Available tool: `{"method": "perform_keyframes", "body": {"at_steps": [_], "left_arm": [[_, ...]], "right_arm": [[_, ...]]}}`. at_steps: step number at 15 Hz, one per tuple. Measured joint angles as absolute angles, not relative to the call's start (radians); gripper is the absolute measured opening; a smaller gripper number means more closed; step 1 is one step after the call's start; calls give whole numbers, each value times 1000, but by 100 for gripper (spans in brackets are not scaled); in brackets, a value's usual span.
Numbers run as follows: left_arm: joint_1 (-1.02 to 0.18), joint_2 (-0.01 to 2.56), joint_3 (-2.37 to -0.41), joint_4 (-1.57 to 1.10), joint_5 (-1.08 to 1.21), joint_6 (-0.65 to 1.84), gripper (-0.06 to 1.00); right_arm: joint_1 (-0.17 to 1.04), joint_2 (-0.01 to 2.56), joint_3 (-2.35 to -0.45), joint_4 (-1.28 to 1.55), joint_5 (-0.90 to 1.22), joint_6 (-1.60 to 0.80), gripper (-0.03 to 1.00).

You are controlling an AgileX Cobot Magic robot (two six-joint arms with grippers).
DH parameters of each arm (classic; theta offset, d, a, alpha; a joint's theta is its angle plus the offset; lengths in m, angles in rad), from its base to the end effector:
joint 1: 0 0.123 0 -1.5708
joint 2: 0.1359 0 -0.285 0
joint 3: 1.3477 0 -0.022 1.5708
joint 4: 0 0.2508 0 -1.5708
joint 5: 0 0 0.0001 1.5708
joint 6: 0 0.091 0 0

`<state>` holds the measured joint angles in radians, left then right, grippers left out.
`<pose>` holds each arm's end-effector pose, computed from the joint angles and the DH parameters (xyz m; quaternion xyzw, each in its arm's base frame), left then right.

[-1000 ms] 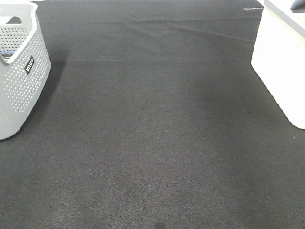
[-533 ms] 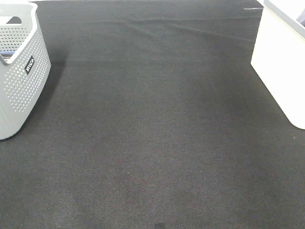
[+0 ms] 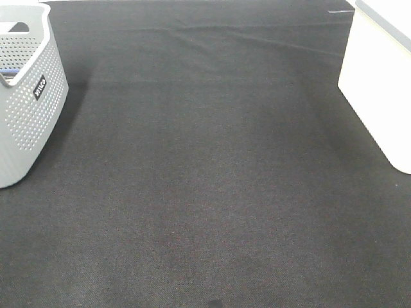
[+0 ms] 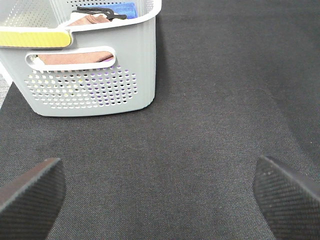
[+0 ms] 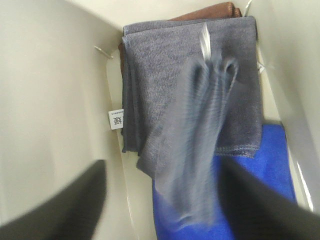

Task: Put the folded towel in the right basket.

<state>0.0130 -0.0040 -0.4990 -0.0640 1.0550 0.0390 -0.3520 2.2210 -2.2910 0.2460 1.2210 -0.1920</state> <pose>-0.0051 -0.0051 0.2776 0.0122 0.8504 -0.0183 0.5256 0.4668 -0.1493 0.3083 0.0885 0.9567 0.0508 0.2726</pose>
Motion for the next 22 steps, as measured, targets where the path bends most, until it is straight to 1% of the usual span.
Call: {"method": "perform_keyframes", "body": {"at_steps": [1, 3, 6, 10, 11, 14, 17, 18, 22], "left_arm": [[13, -4, -499, -64, 1055, 39, 97], [13, -4, -499, -64, 1055, 39, 97], [13, -4, -499, -64, 1055, 39, 97], [13, -4, -499, -64, 1055, 39, 97], [13, -4, -499, -64, 1055, 39, 97], [13, -4, -499, -64, 1055, 39, 97], [13, -4, -499, -64, 1055, 39, 97], [13, -4, -499, -64, 1055, 39, 97], [13, -4, -499, -64, 1055, 39, 97]], "right_arm": [[-352, 2221, -2292, 247, 1221, -192, 72], [-351, 2219, -2292, 286, 1221, -191, 76], [-294, 2169, -2292, 299, 1221, -191, 77], [-131, 2086, -2293, 263, 1221, -176, 77], [-73, 2062, -2293, 234, 1222, -145, 77], [13, 1993, -2273, 183, 1221, -109, 77], [34, 1843, -2077, 184, 1221, -106, 77], [34, 1755, -1937, 176, 1220, -105, 77], [34, 1487, -1490, 169, 1218, -105, 77]]}}
